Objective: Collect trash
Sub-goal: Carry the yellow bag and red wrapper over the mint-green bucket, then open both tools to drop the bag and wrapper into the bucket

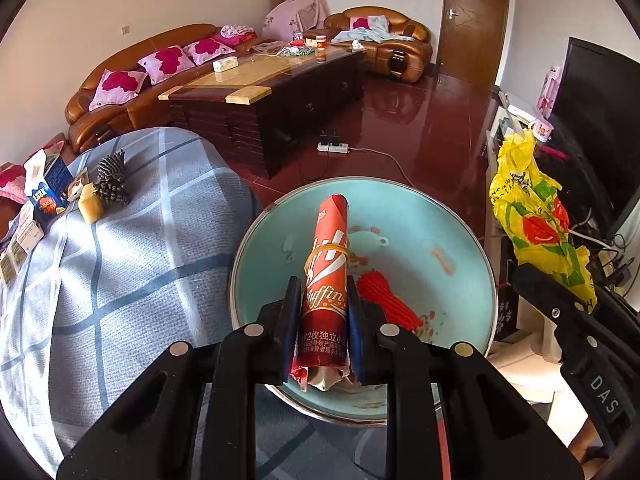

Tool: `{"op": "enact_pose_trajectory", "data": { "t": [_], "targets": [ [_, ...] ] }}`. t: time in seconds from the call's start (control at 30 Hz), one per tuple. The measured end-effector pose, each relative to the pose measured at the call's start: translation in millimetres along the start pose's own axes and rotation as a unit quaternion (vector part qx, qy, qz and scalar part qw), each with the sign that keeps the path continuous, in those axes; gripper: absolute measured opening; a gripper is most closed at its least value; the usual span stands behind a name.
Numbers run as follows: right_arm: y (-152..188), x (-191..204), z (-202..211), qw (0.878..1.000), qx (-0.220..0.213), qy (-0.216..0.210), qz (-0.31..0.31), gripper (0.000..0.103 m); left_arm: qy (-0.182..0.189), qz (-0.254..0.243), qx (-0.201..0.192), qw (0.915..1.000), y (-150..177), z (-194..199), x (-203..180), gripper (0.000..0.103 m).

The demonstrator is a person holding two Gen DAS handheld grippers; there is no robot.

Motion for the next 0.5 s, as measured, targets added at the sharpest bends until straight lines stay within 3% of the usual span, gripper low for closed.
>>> {"op": "enact_pose_trajectory", "data": {
  "t": [0.3, 0.4, 0.5],
  "targets": [
    [-9.4, 10.0, -19.8, 1.000, 0.021, -0.009, 0.014, 0.026, -0.004, 0.006, 0.008, 0.9999, -3.5, -8.2, 2.5, 0.021],
    [-12.0, 11.9, -34.3, 0.999, 0.039, -0.031, 0.010, 0.028, -0.007, 0.011, 0.010, 0.9999, -4.2, -10.1, 5.8, 0.021],
    [-13.8, 13.6, -44.0, 0.998, 0.044, -0.027, 0.019, 0.038, -0.008, 0.014, 0.011, 0.9998, -4.4, -11.1, 7.6, 0.021]
  ]
}}
Point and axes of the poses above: each gripper's, at about its wrist camera, not at the fingertips, and z roughly against the way its jaws point, x to its left, y to its underside, the point moved 4 cm from there along -z, roughly the way its jaws point, and after that the axes turned 8 degrees about x, right-handed, at the moved point
